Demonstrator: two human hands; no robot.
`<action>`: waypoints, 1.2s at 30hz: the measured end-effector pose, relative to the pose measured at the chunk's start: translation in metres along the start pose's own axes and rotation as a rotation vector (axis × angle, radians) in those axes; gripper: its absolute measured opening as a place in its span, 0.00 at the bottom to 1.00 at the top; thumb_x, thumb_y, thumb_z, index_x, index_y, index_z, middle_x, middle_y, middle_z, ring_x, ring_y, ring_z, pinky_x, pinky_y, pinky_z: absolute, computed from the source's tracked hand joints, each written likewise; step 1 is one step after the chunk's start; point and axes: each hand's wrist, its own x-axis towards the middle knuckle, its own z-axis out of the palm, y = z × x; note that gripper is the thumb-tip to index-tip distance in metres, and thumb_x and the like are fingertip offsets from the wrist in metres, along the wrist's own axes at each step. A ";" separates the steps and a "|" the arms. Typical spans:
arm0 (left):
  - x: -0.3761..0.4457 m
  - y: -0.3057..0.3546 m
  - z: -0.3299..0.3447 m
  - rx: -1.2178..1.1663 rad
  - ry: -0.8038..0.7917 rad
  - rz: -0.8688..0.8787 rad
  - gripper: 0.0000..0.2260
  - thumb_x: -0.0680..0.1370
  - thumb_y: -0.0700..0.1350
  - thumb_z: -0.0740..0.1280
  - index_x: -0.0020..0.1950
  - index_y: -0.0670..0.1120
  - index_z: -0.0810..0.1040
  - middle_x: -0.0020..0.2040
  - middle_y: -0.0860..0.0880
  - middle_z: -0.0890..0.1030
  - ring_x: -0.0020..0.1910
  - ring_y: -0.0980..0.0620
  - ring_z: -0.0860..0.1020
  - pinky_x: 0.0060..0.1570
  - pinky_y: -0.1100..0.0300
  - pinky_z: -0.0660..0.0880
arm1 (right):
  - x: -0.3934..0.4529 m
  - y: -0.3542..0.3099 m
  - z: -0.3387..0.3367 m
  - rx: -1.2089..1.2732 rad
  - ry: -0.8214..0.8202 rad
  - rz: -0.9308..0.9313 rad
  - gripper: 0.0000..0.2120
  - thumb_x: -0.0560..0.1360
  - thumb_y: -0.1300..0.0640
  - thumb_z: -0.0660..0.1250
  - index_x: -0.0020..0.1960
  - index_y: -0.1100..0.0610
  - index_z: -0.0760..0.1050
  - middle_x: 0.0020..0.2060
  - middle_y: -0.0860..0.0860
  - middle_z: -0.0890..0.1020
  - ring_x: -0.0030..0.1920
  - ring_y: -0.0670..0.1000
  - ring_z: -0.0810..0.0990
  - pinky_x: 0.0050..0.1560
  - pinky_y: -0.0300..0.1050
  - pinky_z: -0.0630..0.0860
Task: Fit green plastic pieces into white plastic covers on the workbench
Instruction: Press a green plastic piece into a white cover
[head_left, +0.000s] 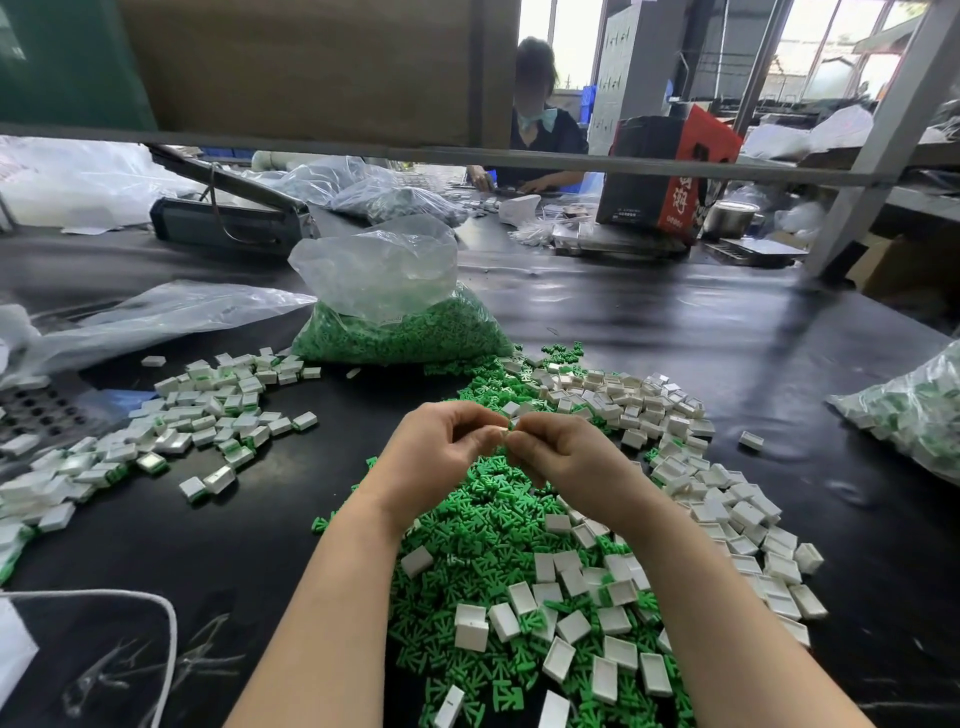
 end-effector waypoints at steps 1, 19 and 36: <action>0.000 0.000 -0.001 -0.016 -0.002 0.003 0.04 0.78 0.41 0.69 0.50 0.48 0.83 0.42 0.50 0.85 0.43 0.54 0.81 0.49 0.58 0.79 | 0.000 0.000 0.000 0.016 0.006 -0.010 0.11 0.80 0.56 0.64 0.39 0.55 0.76 0.29 0.50 0.74 0.31 0.49 0.71 0.35 0.48 0.69; 0.003 0.014 0.008 -0.205 0.141 0.057 0.06 0.74 0.40 0.73 0.43 0.51 0.85 0.35 0.60 0.79 0.39 0.62 0.79 0.44 0.69 0.73 | 0.004 -0.011 0.018 1.005 -0.039 0.264 0.23 0.73 0.38 0.60 0.44 0.59 0.77 0.33 0.51 0.78 0.31 0.45 0.76 0.32 0.34 0.74; 0.002 0.018 0.010 -0.414 0.115 0.033 0.09 0.73 0.38 0.72 0.38 0.51 0.86 0.38 0.55 0.81 0.44 0.57 0.81 0.50 0.66 0.77 | 0.000 -0.014 0.020 1.227 -0.024 0.229 0.17 0.73 0.44 0.64 0.42 0.59 0.79 0.34 0.52 0.77 0.30 0.45 0.76 0.32 0.32 0.75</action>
